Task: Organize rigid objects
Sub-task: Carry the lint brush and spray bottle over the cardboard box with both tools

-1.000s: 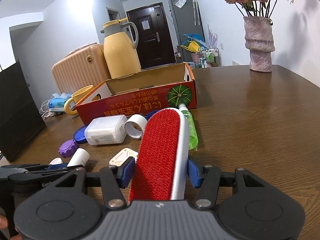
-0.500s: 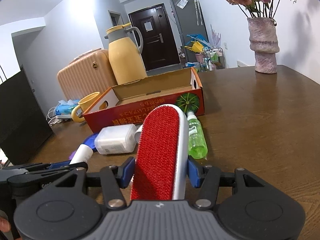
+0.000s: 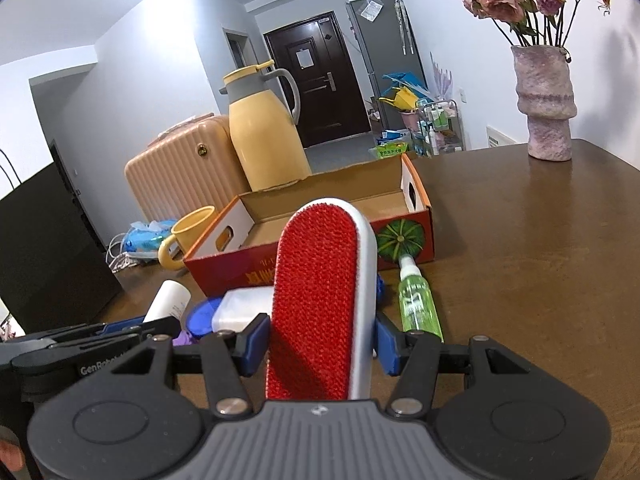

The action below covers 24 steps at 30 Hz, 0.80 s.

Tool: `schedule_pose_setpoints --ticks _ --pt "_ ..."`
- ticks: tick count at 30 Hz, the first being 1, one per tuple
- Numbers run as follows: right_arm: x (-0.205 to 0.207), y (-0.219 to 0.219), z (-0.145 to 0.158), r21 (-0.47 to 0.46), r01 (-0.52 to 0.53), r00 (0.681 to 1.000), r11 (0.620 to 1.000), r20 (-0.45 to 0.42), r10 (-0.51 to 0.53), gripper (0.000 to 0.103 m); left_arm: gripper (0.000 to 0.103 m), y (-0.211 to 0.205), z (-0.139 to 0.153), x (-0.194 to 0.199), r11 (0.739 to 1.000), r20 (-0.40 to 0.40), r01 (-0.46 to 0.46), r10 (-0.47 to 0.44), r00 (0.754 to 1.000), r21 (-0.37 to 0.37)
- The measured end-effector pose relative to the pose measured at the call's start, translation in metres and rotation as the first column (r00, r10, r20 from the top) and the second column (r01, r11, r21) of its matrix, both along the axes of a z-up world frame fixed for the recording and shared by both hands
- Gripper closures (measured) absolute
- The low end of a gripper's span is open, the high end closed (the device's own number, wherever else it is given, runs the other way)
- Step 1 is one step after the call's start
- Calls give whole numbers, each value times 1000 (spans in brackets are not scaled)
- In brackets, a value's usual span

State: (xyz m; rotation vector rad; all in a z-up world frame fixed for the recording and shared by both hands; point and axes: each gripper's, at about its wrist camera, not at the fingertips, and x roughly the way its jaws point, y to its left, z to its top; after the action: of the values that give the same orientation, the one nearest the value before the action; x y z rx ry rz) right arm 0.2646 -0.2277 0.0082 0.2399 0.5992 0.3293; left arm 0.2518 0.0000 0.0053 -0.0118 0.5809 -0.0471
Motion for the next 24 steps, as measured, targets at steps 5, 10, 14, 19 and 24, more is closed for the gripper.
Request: schedule_pose_setpoints --ticks 5,10,14,19,24 --pt "11 2 8 16 -2 1000 1000 -1 2 49 75 2 8 5 1000 10 -5 5 1000 -4" --pt "23 4 15 35 -10 1000 999 -9 10 49 75 4 16 11 1000 20 -10 10 1000 -9" --pt "33 5 19 55 -14 1000 998 -23 15 49 75 4 24 15 1000 29 -13 13 999 -11" --pt "52 3 24 100 -15 998 995 -62 22 49 75 4 31 24 1000 29 -20 21 999 -15" --pt "74 1 27 144 -6 994 990 -109 22 49 75 4 39 37 999 30 -34 35 999 -18"
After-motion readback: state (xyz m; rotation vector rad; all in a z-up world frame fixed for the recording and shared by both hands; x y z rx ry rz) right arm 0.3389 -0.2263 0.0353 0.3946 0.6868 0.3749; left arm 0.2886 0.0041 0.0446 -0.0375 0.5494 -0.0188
